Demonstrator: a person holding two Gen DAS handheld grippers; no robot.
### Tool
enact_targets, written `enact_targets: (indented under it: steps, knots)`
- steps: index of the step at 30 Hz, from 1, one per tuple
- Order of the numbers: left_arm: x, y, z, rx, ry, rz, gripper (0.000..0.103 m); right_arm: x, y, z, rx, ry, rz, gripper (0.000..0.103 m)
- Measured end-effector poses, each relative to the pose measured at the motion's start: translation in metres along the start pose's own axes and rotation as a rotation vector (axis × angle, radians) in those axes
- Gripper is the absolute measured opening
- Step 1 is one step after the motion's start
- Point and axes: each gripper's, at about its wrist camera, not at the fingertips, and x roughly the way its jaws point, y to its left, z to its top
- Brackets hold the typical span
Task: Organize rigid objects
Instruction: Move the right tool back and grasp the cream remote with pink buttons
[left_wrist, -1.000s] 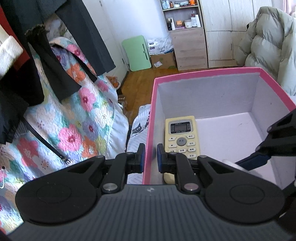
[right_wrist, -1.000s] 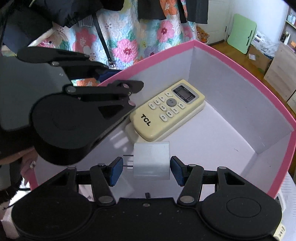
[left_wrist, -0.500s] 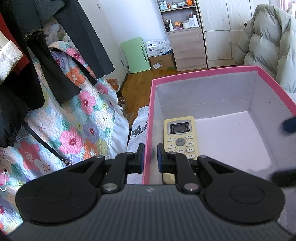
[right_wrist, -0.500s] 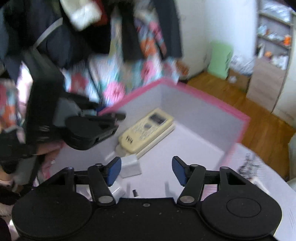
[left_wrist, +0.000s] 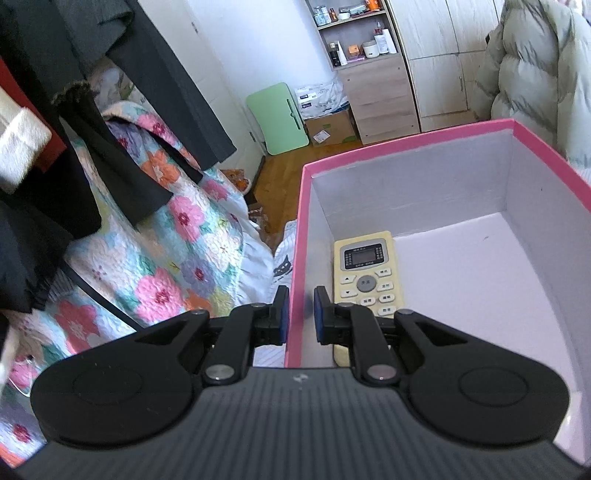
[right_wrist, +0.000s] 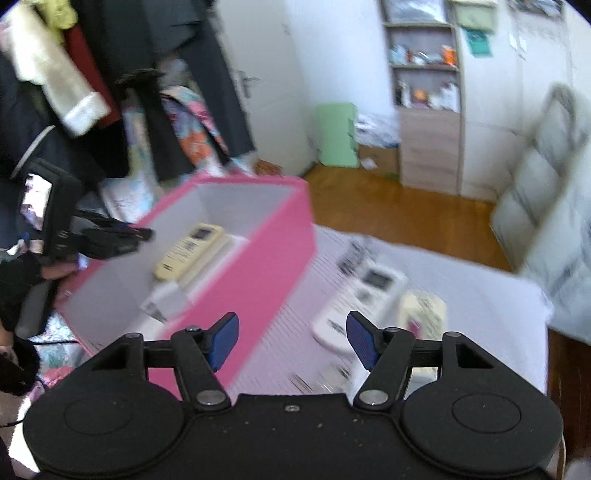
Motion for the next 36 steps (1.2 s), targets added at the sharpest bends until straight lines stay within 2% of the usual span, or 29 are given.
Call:
enact_targets:
  steps: [5, 10, 14, 21, 28, 30, 32, 33, 36]
  knots:
    - [-0.003, 0.0, -0.001, 0.006, -0.024, 0.009, 0.013, 0.009, -0.024, -0.015, 0.073, 0.027, -0.079, 0.069]
    - [-0.004, 0.003, -0.002, -0.005, -0.036, -0.009, 0.012, 0.023, -0.043, -0.022, 0.079, 0.027, -0.17, 0.069]
    - [-0.005, 0.012, -0.003, -0.064, -0.052, -0.057, 0.012, 0.032, -0.059, -0.026, 0.106, 0.043, -0.165, 0.069]
    - [-0.007, 0.014, -0.005, -0.082, -0.077, -0.058, 0.012, 0.055, -0.07, -0.024, 0.107, 0.072, -0.198, 0.07]
    - [-0.005, 0.014, -0.005, -0.093, -0.073, -0.06, 0.012, 0.084, -0.083, -0.02, 0.165, 0.112, -0.183, 0.072]
    - [-0.005, 0.013, -0.004, -0.088, -0.07, -0.056, 0.012, 0.088, -0.082, -0.02, 0.149, 0.094, -0.193, 0.072]
    - [-0.004, 0.012, -0.003, -0.08, -0.068, -0.05, 0.012, 0.09, -0.077, -0.02, 0.104, 0.091, -0.213, 0.065]
    - [-0.004, 0.012, -0.003, -0.081, -0.068, -0.05, 0.012, 0.089, -0.076, -0.019, 0.093, 0.082, -0.223, 0.058]
    - [-0.003, 0.012, -0.002, -0.086, -0.069, -0.053, 0.012, 0.085, -0.075, -0.02, 0.108, 0.072, -0.23, 0.058]
